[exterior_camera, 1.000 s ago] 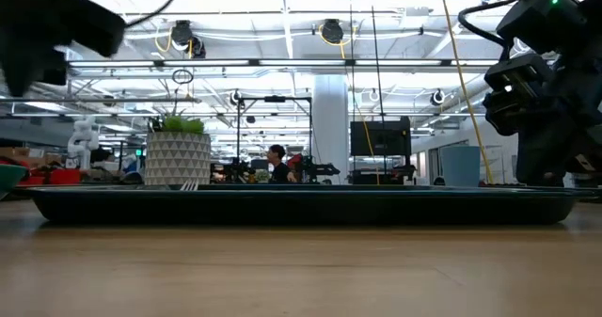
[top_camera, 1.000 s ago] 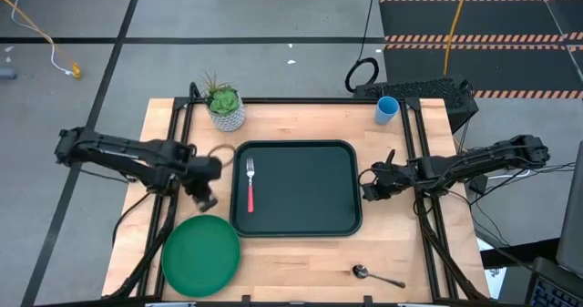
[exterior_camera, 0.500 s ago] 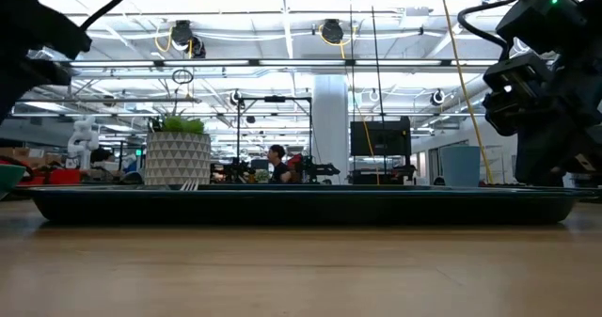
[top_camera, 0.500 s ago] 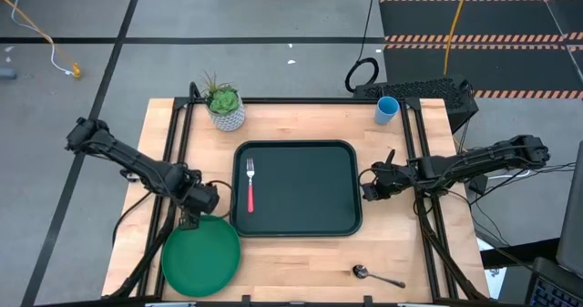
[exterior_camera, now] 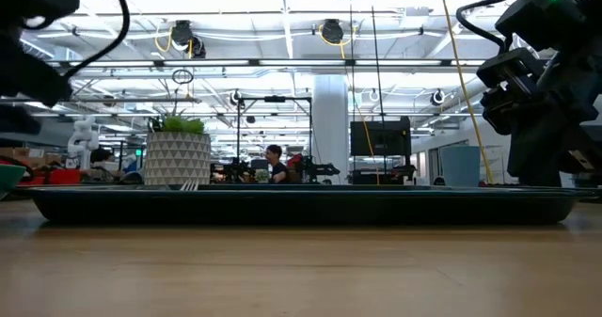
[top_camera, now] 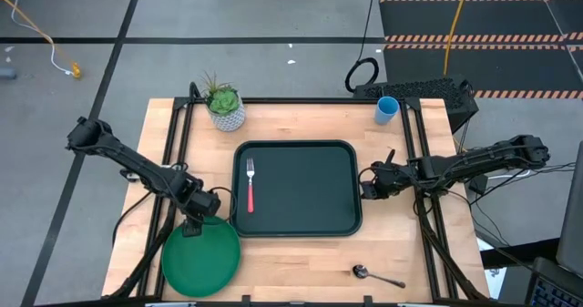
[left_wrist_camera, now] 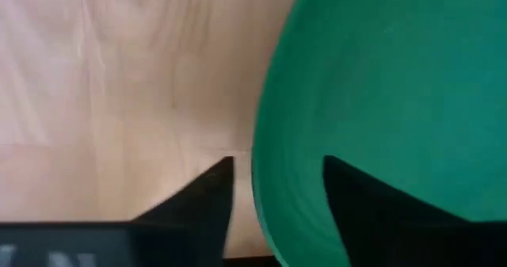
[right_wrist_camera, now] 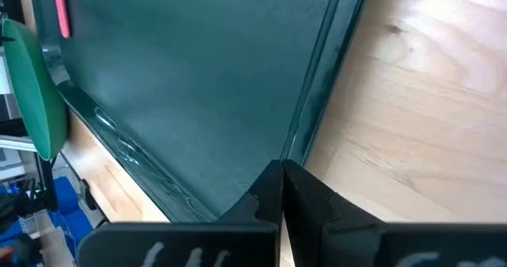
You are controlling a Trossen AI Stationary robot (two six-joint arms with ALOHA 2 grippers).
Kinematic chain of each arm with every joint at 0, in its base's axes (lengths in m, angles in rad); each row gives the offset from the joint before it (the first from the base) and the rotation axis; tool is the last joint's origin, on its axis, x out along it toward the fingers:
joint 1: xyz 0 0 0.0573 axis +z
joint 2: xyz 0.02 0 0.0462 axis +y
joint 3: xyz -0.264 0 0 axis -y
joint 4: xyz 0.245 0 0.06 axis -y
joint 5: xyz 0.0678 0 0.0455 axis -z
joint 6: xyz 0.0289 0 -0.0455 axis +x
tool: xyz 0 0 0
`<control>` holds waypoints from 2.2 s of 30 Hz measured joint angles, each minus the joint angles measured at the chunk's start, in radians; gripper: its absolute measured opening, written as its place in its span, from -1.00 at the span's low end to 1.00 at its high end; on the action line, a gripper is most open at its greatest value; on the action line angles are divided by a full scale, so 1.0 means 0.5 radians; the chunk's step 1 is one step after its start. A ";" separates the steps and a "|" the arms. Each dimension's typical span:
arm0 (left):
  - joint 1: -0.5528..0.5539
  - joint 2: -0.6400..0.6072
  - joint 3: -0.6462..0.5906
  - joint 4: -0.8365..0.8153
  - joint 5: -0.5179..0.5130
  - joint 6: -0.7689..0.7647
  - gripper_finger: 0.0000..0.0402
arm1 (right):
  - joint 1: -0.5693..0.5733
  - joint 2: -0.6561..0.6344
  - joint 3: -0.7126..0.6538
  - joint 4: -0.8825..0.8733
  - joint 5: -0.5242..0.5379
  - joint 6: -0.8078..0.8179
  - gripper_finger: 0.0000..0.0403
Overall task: Pick and place plate/cup/fork/spoon on tray
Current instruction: Put the green plate to the middle of the dark green serving tray
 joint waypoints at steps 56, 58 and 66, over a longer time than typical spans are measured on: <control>0.613 0.417 0.382 0.883 -0.416 -2.190 -0.96 | 0.000 -0.093 -0.001 0.030 -0.050 -0.389 -1.00; 0.634 0.449 0.430 0.859 -0.414 -2.200 -0.96 | 0.000 -0.118 -0.001 0.031 -0.049 -0.394 -1.00; 0.801 0.643 0.687 0.672 -0.410 -2.062 -0.96 | 0.000 -0.157 -0.001 0.046 -0.047 -0.420 -1.00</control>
